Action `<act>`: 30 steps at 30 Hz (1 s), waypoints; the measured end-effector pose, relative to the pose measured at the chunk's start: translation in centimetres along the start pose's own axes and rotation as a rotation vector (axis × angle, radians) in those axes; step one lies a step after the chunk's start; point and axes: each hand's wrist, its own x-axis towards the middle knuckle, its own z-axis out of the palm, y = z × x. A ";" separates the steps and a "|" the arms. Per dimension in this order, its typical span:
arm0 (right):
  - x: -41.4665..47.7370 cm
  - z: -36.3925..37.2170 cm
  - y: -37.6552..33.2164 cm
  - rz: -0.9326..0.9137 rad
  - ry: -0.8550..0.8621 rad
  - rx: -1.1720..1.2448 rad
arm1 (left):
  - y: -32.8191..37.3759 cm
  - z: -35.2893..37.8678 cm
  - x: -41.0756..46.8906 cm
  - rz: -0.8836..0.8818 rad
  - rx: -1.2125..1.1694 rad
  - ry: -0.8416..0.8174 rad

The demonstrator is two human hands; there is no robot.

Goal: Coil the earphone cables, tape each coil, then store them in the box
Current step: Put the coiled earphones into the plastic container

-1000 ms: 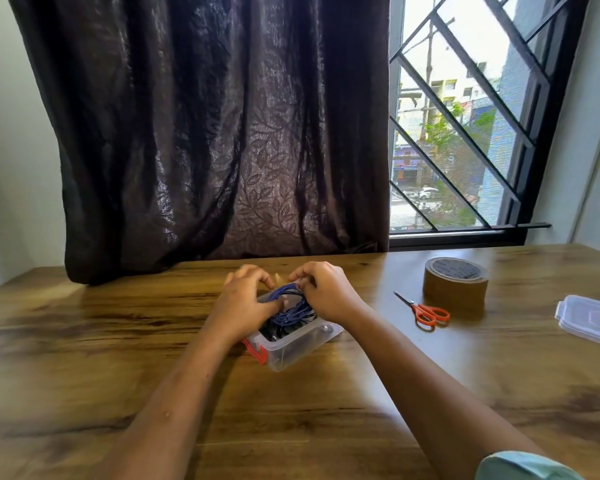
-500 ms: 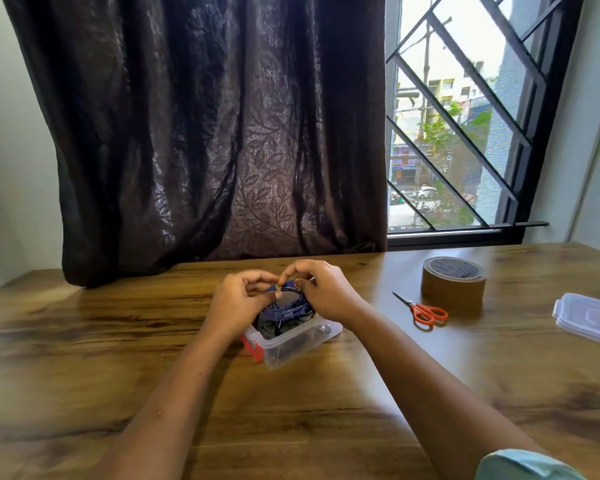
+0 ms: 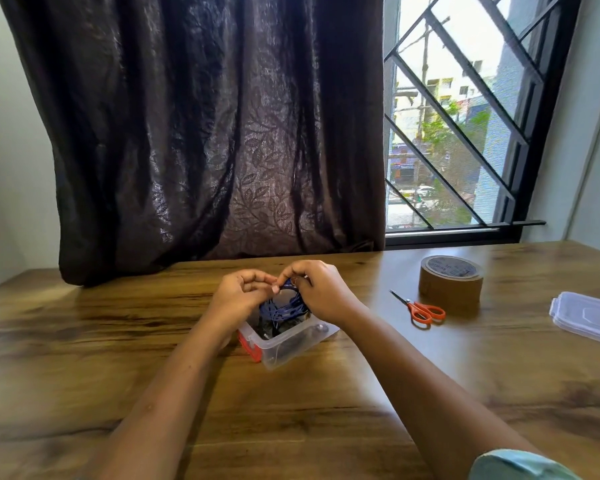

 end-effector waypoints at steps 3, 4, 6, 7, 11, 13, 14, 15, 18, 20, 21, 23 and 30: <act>0.0 -0.1 0.1 0.000 -0.004 0.020 | -0.1 -0.1 0.0 0.009 -0.001 0.002; 0.0 -0.1 0.1 0.007 -0.010 0.032 | -0.2 -0.1 0.0 0.019 0.007 0.010; 0.1 -0.1 0.2 0.029 -0.030 0.058 | -0.5 0.0 0.0 0.046 0.041 0.025; 0.1 -0.1 0.2 0.034 -0.038 0.065 | -0.5 0.0 -0.1 0.056 0.055 0.028; -0.1 -0.3 -0.1 -0.002 -0.044 0.056 | -0.5 0.1 0.0 0.101 0.085 0.041; -0.3 -0.3 0.0 -0.022 -0.042 0.055 | -0.4 0.1 0.0 0.102 0.071 0.043; -0.3 -0.3 0.0 -0.023 -0.036 0.047 | -0.4 0.1 0.0 0.096 0.066 0.036; -0.4 -0.2 0.0 -0.025 -0.025 0.031 | -0.3 0.1 0.0 0.092 0.063 0.023; -0.4 0.2 0.2 -0.045 0.020 -0.028 | -0.1 0.1 -0.1 0.069 0.035 -0.028; -0.3 0.3 0.4 -0.049 0.044 -0.054 | 0.0 0.1 -0.1 0.060 0.008 -0.048; -0.3 0.4 0.5 -0.048 0.053 -0.065 | 0.1 0.1 -0.2 0.058 0.000 -0.052; -0.3 0.4 0.7 -0.050 0.065 -0.075 | 0.2 0.1 -0.3 0.057 -0.015 -0.060; -0.1 0.6 1.1 -0.062 0.080 -0.071 | 0.0 0.1 -0.3 0.074 0.005 -0.042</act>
